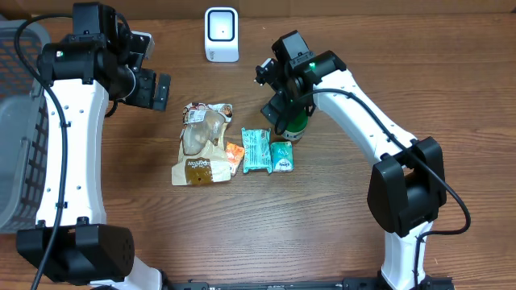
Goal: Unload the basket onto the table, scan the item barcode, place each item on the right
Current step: 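Lower the right gripper and grasp the green-lidded jar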
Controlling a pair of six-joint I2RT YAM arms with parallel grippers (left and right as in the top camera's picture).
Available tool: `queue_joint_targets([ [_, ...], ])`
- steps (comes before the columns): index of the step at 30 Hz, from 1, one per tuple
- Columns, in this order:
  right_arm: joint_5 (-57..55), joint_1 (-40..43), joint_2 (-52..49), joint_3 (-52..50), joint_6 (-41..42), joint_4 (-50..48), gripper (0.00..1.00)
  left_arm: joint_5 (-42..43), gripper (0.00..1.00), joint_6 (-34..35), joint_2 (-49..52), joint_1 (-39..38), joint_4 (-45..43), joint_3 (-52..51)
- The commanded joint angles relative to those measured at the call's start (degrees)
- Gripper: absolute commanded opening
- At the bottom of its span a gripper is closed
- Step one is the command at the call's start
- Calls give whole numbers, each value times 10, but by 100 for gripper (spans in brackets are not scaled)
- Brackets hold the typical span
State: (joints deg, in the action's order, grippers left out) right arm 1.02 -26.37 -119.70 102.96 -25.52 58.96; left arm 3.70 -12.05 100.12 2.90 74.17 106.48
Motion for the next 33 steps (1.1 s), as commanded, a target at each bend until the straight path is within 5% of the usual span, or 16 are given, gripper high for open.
queue_joint_targets([
  [1, -9, 11, -1, -25, 8, -2, 100, 8, 100, -6, 3, 1, 1, 5],
  [17, 16, 21, -1, -52, 9, -4, 90, 8, 100, -6, 3, 1, 1, 5],
  [33, 16, 21, -1, -52, 82, -11, 61, 8, 100, -6, 3, 1, 1, 5],
])
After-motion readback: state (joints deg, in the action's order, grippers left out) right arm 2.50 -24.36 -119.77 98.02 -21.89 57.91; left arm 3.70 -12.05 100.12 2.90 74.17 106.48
